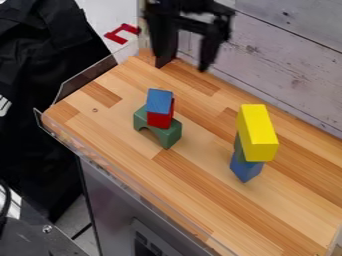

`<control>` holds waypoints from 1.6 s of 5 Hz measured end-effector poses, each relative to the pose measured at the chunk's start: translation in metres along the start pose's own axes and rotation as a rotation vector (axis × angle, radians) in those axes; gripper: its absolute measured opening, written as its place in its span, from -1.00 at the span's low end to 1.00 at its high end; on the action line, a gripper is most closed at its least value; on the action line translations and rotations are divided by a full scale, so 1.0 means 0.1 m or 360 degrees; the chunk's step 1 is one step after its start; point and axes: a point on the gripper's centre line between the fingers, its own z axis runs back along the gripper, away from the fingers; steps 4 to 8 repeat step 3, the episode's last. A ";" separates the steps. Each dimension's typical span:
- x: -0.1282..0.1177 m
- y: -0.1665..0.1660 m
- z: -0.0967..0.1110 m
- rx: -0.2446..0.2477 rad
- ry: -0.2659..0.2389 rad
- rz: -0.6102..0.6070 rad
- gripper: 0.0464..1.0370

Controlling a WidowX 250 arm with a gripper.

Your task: Put the blue triangle on top of the red cube

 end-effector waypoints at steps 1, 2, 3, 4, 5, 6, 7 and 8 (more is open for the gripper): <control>-0.05 -0.22 -0.03 0.0016 0.0047 -0.0164 0.93; -0.15 -0.33 -0.11 0.0019 0.0110 -0.0200 0.93; -0.19 -0.34 -0.14 0.0017 0.0132 -0.0155 0.93; -0.19 -0.34 -0.14 0.0017 0.0132 -0.0155 0.93; -0.19 -0.34 -0.14 0.0017 0.0132 -0.0155 0.93; -0.19 -0.34 -0.14 0.0017 0.0132 -0.0155 0.93; -0.19 -0.34 -0.14 0.0017 0.0132 -0.0155 0.93; -0.19 -0.34 -0.14 0.0017 0.0132 -0.0155 0.93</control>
